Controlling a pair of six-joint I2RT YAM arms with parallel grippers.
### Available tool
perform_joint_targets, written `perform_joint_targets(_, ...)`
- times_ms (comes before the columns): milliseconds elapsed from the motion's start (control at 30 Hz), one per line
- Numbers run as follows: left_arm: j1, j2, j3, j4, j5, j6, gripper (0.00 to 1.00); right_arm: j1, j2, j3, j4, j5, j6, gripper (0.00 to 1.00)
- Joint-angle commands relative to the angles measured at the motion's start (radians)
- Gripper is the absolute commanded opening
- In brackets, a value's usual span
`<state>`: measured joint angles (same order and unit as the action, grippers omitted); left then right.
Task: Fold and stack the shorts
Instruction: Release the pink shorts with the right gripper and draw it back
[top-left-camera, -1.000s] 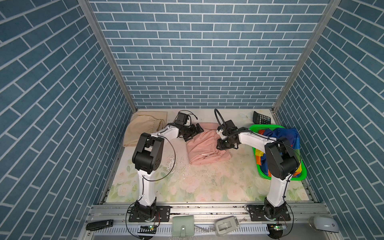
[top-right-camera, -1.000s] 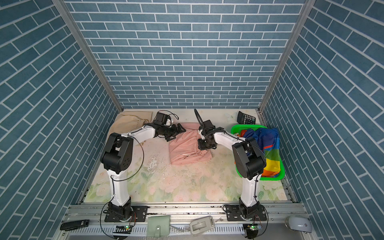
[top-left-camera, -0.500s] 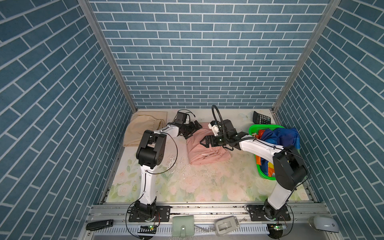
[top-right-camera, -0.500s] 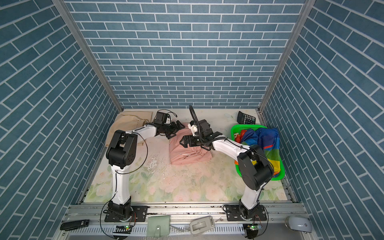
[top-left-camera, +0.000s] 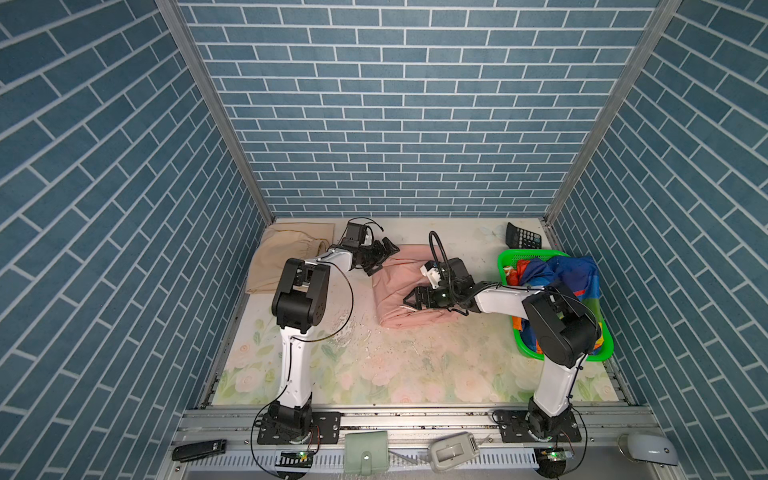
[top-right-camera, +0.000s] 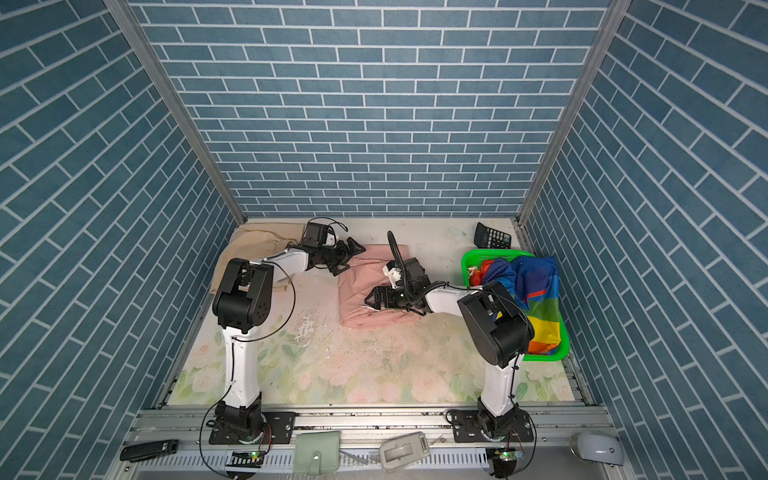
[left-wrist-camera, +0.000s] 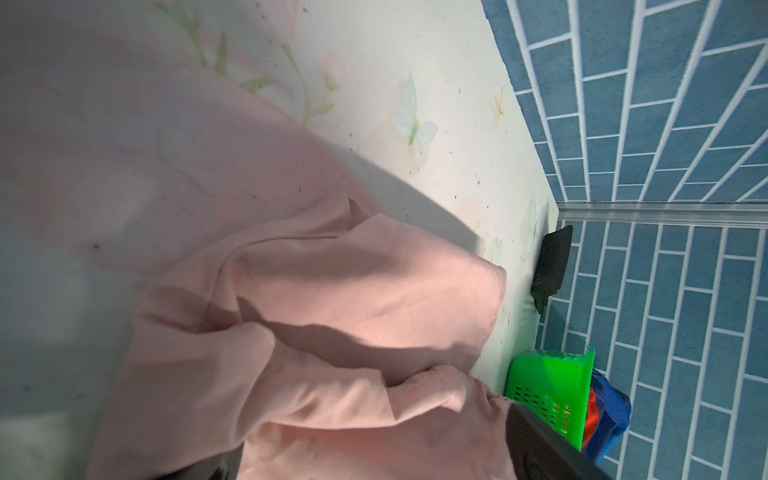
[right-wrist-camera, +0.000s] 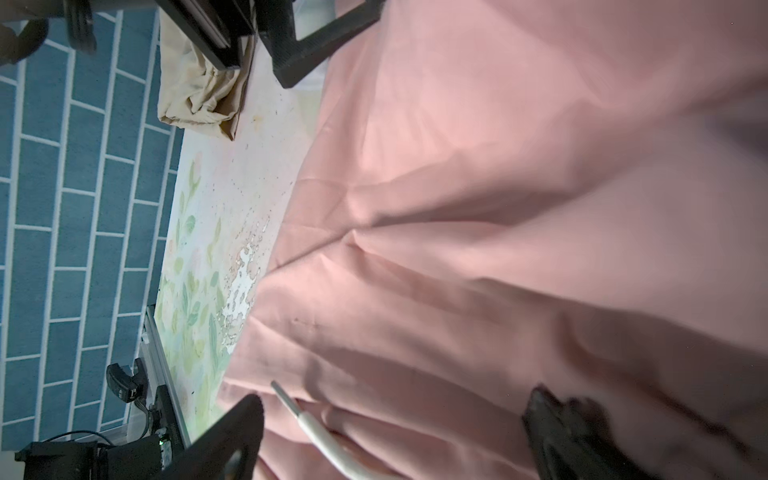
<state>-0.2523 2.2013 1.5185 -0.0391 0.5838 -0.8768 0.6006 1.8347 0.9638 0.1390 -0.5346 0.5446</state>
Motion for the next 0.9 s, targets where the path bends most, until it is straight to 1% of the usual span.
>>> perform_joint_targets(0, 0.029, 0.063, 0.007, -0.047, -0.068, 0.039, 0.99, -0.021, -0.049, -0.068, -0.068, 0.017, 0.013, 0.99)
perform_joint_targets(167, 0.037, 0.034, 0.036, -0.080, -0.059, 0.072, 1.00, -0.022, -0.148, -0.076, -0.158, 0.056, -0.020, 0.99)
perform_joint_targets(233, 0.034, -0.010, 0.061, -0.133, -0.075, 0.135, 1.00, -0.023, -0.197, -0.069, -0.202, 0.075, -0.039, 0.99)
perform_joint_targets(300, 0.024, -0.072, 0.086, -0.230, -0.128, 0.228, 1.00, -0.028, -0.245, -0.050, -0.257, 0.097, -0.067, 0.99)
perform_joint_targets(367, 0.009, -0.148, 0.083, -0.319, -0.222, 0.316, 0.99, -0.043, -0.278, -0.031, -0.312, 0.127, -0.091, 0.99)
perform_joint_targets(400, 0.002, -0.189, 0.062, -0.345, -0.274, 0.351, 1.00, -0.056, -0.292, -0.027, -0.332, 0.139, -0.099, 0.99)
perform_joint_targets(467, -0.001, -0.254, 0.002, -0.367, -0.314, 0.375, 1.00, -0.085, -0.311, -0.026, -0.348, 0.151, -0.104, 0.99)
perform_joint_targets(567, 0.004, -0.322, -0.108, -0.370, -0.280, 0.383, 1.00, -0.124, -0.310, -0.014, -0.375, 0.159, -0.111, 0.99)
perform_joint_targets(667, 0.004, -0.359, -0.208, -0.351, -0.232, 0.377, 1.00, -0.145, -0.296, -0.006, -0.396, 0.173, -0.118, 0.99)
perform_joint_targets(767, 0.001, -0.365, -0.287, -0.316, -0.168, 0.346, 1.00, -0.155, -0.277, -0.001, -0.406, 0.179, -0.117, 0.99)
perform_joint_targets(867, -0.005, -0.360, -0.323, -0.316, -0.145, 0.345, 0.98, -0.164, -0.267, -0.007, -0.407, 0.180, -0.112, 0.99)
